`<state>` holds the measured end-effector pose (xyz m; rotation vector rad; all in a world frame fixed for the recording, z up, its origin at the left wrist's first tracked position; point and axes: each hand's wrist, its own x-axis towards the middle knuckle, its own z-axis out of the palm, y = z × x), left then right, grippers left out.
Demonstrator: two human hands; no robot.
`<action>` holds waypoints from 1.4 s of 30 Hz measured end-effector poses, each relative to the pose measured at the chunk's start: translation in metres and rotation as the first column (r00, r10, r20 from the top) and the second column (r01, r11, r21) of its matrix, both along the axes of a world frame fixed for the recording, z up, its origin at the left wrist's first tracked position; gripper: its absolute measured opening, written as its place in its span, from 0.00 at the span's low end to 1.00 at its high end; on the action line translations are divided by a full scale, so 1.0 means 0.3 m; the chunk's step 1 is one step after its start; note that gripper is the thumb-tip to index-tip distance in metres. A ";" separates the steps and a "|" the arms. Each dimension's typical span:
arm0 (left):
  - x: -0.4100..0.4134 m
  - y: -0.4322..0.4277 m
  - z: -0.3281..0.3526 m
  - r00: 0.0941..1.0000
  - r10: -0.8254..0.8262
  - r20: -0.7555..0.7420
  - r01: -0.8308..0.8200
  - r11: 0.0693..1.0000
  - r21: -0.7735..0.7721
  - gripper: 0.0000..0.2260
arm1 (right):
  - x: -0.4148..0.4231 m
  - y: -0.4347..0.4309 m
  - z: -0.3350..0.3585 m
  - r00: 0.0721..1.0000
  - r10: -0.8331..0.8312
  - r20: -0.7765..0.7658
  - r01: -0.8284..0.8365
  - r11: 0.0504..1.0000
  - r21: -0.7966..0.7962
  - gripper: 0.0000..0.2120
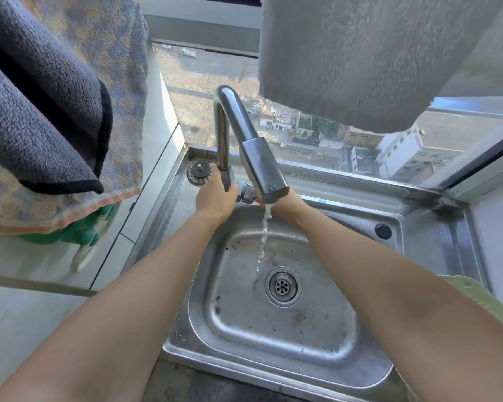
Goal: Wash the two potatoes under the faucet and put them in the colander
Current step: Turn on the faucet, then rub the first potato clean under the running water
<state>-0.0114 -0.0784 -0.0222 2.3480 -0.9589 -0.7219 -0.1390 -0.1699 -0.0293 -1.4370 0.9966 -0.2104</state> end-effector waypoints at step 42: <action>0.029 0.795 -0.075 0.988 0.069 0.141 -0.058 0.995 -0.078 0.13 | 0.088 0.664 -0.071 0.993 -0.116 -0.033 0.120 0.953 0.279 0.17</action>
